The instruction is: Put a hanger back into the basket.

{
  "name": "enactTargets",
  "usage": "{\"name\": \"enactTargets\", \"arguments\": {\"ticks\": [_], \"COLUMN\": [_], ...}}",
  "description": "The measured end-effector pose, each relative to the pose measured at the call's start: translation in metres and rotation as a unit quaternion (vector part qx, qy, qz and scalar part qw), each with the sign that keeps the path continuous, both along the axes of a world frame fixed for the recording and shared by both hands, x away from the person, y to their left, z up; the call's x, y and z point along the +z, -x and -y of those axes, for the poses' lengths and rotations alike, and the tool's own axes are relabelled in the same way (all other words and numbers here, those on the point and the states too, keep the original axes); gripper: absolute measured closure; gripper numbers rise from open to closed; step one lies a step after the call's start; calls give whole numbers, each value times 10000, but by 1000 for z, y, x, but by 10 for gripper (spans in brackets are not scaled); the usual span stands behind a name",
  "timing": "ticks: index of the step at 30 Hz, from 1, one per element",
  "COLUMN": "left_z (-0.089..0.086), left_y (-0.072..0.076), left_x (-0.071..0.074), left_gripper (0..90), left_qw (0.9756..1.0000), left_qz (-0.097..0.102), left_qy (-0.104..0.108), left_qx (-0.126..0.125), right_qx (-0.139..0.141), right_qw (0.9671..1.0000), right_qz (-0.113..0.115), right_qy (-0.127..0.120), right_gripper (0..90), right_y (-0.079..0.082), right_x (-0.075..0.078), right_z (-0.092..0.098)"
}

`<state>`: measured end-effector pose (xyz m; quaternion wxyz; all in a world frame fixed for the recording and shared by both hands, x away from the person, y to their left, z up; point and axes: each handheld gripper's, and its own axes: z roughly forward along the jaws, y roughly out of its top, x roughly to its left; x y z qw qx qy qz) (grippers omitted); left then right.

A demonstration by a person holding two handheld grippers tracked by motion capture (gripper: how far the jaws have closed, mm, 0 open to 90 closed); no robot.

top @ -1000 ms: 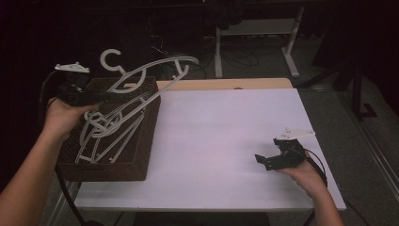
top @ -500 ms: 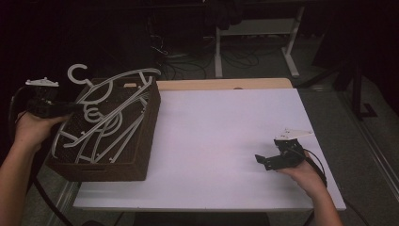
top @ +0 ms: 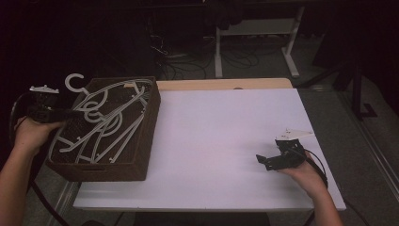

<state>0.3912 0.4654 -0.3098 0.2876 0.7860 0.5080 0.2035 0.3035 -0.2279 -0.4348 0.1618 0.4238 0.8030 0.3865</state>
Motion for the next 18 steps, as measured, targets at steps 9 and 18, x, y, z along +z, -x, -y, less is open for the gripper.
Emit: {"name": "enactTargets", "arguments": {"ticks": [9,18], "left_z": [4,11], "left_y": [-7,1], "left_x": [-22,-12], "left_gripper": [708,494], "left_qw": [9997,9973], "left_qz": [-163,58], "left_qy": [160,708], "left_qx": [68,-196], "right_qx": [-15,-17], "right_qw": [10000,10000], "right_qz": [21,60], "right_qy": [14,5], "right_gripper": [17,17], "right_y": [1,1], "right_x": [1,4], "right_z": [0,2]}}
